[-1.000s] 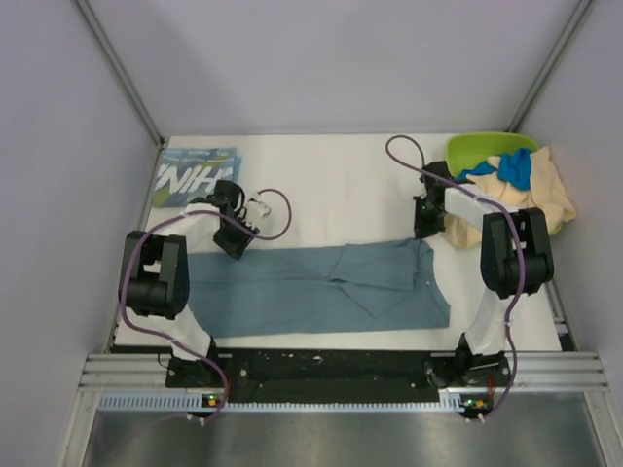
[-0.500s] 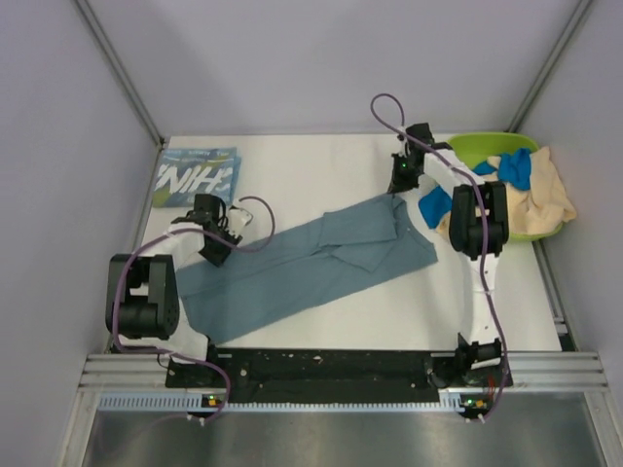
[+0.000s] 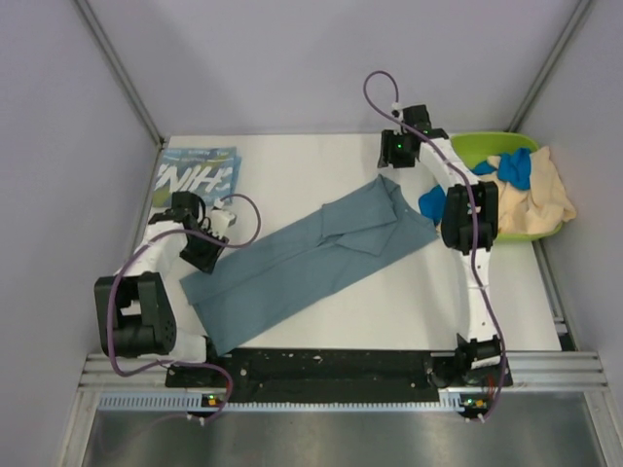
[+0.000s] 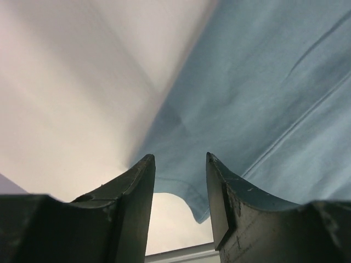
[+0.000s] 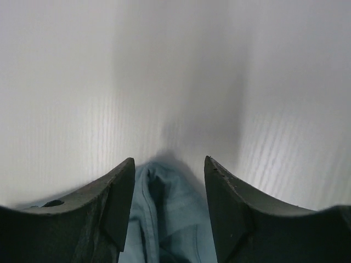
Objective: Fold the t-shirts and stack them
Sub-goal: Rotate the tshirt 90 degrees
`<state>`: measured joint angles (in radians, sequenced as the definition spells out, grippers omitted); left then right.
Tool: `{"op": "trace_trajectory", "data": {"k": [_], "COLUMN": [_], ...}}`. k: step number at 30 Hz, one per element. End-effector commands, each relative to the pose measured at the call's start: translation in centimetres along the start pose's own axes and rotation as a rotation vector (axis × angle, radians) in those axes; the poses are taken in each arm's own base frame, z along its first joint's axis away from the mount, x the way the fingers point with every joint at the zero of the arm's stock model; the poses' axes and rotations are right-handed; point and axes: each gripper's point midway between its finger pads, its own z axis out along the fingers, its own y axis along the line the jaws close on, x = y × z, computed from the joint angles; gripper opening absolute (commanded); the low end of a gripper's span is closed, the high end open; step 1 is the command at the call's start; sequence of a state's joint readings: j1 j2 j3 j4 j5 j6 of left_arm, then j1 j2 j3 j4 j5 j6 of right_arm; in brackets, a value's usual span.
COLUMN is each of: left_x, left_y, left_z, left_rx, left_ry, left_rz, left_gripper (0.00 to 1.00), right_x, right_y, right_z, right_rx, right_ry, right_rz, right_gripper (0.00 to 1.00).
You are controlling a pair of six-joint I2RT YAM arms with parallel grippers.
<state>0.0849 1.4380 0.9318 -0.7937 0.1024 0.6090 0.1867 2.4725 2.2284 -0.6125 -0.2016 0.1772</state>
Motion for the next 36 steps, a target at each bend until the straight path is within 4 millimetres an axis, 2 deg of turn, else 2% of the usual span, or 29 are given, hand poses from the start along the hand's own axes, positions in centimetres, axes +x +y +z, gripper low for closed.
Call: {"op": "trace_trajectory", "data": {"k": [1, 4, 5, 9, 13, 16, 19, 21, 22, 25, 27, 31, 34, 35, 36], "left_x": [-0.9, -2.6, -3.4, -4.7, -3.6, -2.0, -0.6, 0.1, 0.5, 1.9, 2.9, 4.7, 5.1, 4.9, 4.5], "left_y": [2.3, 3.5, 3.5, 2.5, 0.8, -0.4, -0.9, -1.2, -1.5, -2.2, -2.8, -3.9, -5.5, -6.0, -6.6], "left_z": [0.2, 0.8, 1.0, 1.7, 2.4, 3.2, 4.4, 5.1, 5.2, 5.2, 5.2, 5.1, 4.8, 4.5, 4.2], "left_rx": [-0.073, -0.091, -0.074, 0.026, 0.108, 0.147, 0.151, 0.142, 0.146, 0.146, 0.149, 0.173, 0.236, 0.265, 0.292], "left_ry": [-0.005, -0.04, -0.061, -0.086, -0.071, -0.033, -0.008, 0.004, 0.01, 0.023, 0.031, 0.067, 0.055, 0.04, 0.021], "left_rz": [-0.014, -0.03, -0.035, -0.028, 0.03, 0.042, 0.037, 0.023, 0.025, 0.037, 0.049, 0.06, 0.077, 0.082, 0.084], "left_gripper": [0.47, 0.46, 0.45, 0.44, 0.44, 0.45, 0.43, 0.35, 0.27, 0.02, 0.0, 0.0, 0.0, 0.0, 0.0], "right_x": [-6.7, -2.6, -1.2, 6.8, 13.8, 16.4, 17.4, 18.2, 18.8, 20.5, 20.7, 18.1, 14.4, 13.8, 11.9], "right_y": [0.6, -0.5, -1.3, -3.1, -5.6, -5.4, -5.6, -6.4, -6.8, -7.4, -6.8, -5.0, -4.1, -4.2, -4.0], "right_z": [-10.8, -13.4, -15.1, -16.8, -17.7, -17.1, -15.6, -14.6, -14.2, -13.0, -12.1, -10.1, -8.1, -7.0, -6.3], "right_rx": [0.111, 0.175, 0.23, 0.305, 0.396, 0.366, 0.36, 0.388, 0.399, 0.4, 0.359, 0.256, 0.209, 0.206, 0.194], "right_ry": [-0.214, -0.154, -0.151, -0.031, 0.077, 0.097, 0.117, 0.15, 0.174, 0.24, 0.264, 0.253, 0.204, 0.212, 0.187], "right_rz": [-0.093, -0.022, 0.002, 0.052, 0.095, 0.151, 0.173, 0.175, 0.169, 0.16, 0.162, 0.188, 0.2, 0.204, 0.198], "right_gripper": [0.54, 0.54, 0.54, 0.52, 0.52, 0.52, 0.52, 0.51, 0.5, 0.31, 0.19, 0.03, 0.0, 0.0, 0.0]}}
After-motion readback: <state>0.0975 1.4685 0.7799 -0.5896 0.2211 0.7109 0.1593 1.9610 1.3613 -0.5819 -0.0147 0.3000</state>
